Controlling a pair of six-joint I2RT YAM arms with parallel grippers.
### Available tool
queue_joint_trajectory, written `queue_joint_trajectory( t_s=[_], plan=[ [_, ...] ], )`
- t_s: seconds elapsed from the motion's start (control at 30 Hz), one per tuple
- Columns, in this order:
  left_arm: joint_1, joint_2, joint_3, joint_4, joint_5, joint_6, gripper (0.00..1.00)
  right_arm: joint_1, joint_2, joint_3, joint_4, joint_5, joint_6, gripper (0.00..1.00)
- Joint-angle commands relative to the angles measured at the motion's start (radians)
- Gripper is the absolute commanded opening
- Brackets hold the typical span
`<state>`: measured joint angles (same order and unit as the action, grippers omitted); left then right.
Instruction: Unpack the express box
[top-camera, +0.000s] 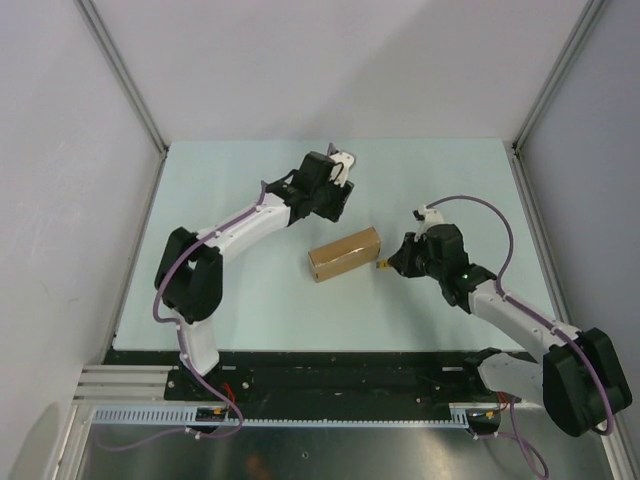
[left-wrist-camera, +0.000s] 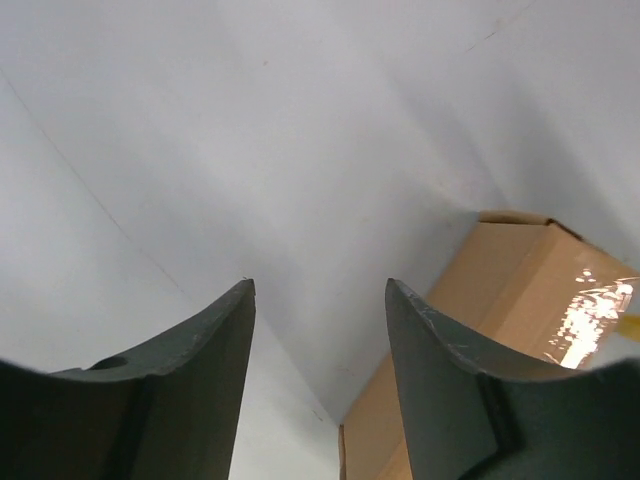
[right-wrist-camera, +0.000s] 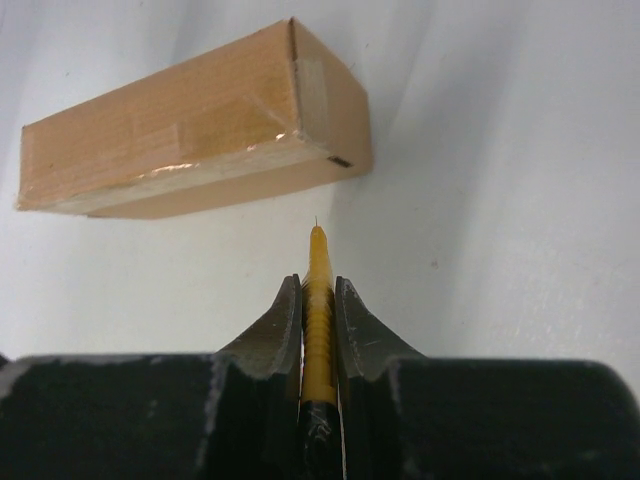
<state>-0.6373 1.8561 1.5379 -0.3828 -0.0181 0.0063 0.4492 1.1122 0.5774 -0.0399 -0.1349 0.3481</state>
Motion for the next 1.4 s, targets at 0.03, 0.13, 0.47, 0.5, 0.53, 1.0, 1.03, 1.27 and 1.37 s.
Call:
queue_joint_trajectory(
  t_s=[0.03, 0.13, 0.47, 0.5, 0.53, 1.0, 1.03, 1.27, 1.37],
  plan=[
    [0.028, 0.005, -0.076, -0.001, -0.062, -0.114, 0.58, 0.003, 0.06, 0.048, 0.158, 0.122, 0.008, 0.0],
    [0.07, -0.012, -0.131, -0.002, 0.007, -0.152, 0.55, -0.004, 0.13, 0.091, 0.196, 0.127, 0.0, 0.0],
    [0.145, -0.083, -0.295, 0.001, 0.24, -0.177, 0.34, -0.003, 0.336, 0.24, 0.313, 0.087, -0.012, 0.0],
    [0.145, -0.092, -0.324, -0.001, 0.239, -0.174, 0.33, -0.003, 0.354, 0.255, 0.324, 0.08, -0.015, 0.0],
    [0.145, -0.112, -0.338, -0.001, 0.241, -0.175, 0.32, -0.004, 0.386, 0.268, 0.333, 0.051, -0.014, 0.0],
    [0.145, -0.255, -0.513, 0.119, 0.394, -0.261, 0.32, 0.009, 0.623, 0.47, 0.38, -0.219, -0.078, 0.0],
    [0.145, -0.265, -0.522, 0.127, 0.382, -0.264, 0.32, 0.013, 0.629, 0.484, 0.379, -0.224, -0.075, 0.0],
    [0.145, -0.307, -0.529, 0.16, 0.383, -0.255, 0.35, 0.011, 0.653, 0.548, 0.33, -0.233, -0.07, 0.0],
    [0.149, -0.32, -0.512, 0.16, 0.302, -0.236, 0.35, 0.009, 0.635, 0.571, 0.275, -0.177, -0.08, 0.0]
  ],
)
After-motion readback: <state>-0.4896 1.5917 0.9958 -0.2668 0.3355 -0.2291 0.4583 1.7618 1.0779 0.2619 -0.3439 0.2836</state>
